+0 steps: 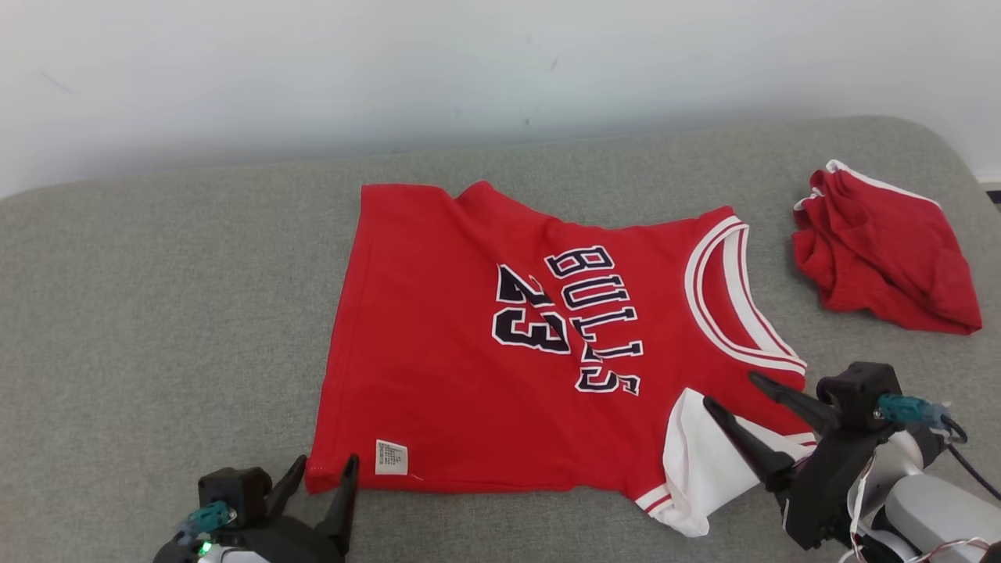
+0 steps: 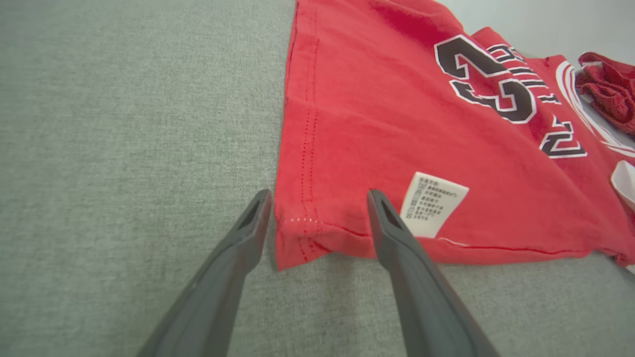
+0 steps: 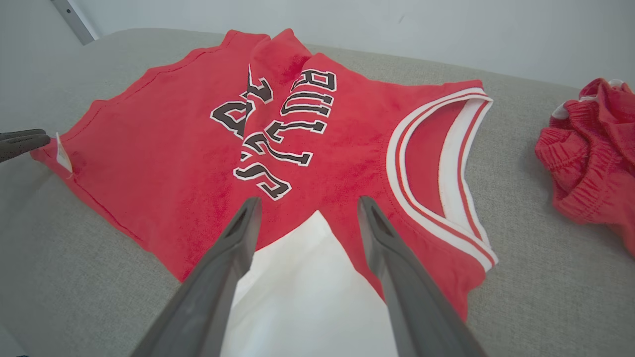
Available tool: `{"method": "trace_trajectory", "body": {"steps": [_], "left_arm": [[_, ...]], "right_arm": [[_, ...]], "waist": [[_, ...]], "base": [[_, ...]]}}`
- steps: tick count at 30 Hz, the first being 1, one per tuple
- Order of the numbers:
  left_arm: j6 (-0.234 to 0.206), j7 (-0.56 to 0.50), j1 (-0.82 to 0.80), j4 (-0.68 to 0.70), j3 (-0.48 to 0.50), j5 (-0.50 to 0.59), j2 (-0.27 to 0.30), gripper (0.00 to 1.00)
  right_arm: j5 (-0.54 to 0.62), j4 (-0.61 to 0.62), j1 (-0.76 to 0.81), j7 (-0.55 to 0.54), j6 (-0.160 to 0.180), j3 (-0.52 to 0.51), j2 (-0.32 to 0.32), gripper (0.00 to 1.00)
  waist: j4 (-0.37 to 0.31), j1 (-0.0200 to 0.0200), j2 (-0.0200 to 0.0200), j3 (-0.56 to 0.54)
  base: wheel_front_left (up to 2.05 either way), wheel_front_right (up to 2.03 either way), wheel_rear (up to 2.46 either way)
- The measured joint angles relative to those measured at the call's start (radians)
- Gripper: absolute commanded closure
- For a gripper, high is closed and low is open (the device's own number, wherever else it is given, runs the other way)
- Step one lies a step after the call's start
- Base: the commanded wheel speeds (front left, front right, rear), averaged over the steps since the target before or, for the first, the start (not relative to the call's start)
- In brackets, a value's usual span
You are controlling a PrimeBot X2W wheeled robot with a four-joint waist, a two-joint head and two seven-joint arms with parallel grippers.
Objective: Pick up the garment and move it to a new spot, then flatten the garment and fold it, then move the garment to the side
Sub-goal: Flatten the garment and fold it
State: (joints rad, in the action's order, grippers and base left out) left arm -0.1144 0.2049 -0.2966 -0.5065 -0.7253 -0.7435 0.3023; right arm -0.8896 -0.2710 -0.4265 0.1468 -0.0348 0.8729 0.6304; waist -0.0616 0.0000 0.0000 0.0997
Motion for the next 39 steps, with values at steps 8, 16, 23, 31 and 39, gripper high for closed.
{"method": "trace_trajectory", "body": {"steps": [8, 16, 23, 31, 39], "left_arm": [[-0.003, -0.06, -0.036, -0.002, -0.009, 0.022, -0.015, 0.0], [-0.008, -0.105, -0.04, -0.02, -0.012, 0.022, -0.026, 0.0], [-0.009, -0.127, -0.046, -0.026, -0.015, 0.017, -0.045, 1.0], [-0.009, -0.143, -0.056, -0.032, -0.01, 0.014, -0.051, 1.0], [-0.009, -0.138, -0.056, -0.034, 0.002, 0.011, -0.049, 1.0]], "right_arm": [[0.019, -0.066, -0.059, -0.072, 0.016, 0.017, -0.016, 0.0], [0.019, -0.12, -0.094, -0.123, 0.008, 0.042, -0.05, 0.0], [0.021, -0.151, -0.097, -0.148, -0.003, 0.061, -0.067, 1.0], [0.021, -0.176, -0.118, -0.141, -0.01, 0.05, -0.072, 1.0], [0.003, -0.18, -0.114, -0.112, -0.027, 0.027, -0.071, 1.0]], "waist": [[0.025, 0.0002, 0.0, 0.034], [0.042, 0.0001, 0.0, 0.048], [0.043, 0.0001, 0.0, 0.052], [0.041, 0.0001, 0.0, 0.052], [0.036, 0.0, 0.0, 0.045]], "base": [[0.0, 0.0, 0.0], [0.0, 0.0, 0.0], [0.0, 0.0, 0.0], [0.0, 0.0, 0.0], [0.0, 0.0, 0.0]]}}
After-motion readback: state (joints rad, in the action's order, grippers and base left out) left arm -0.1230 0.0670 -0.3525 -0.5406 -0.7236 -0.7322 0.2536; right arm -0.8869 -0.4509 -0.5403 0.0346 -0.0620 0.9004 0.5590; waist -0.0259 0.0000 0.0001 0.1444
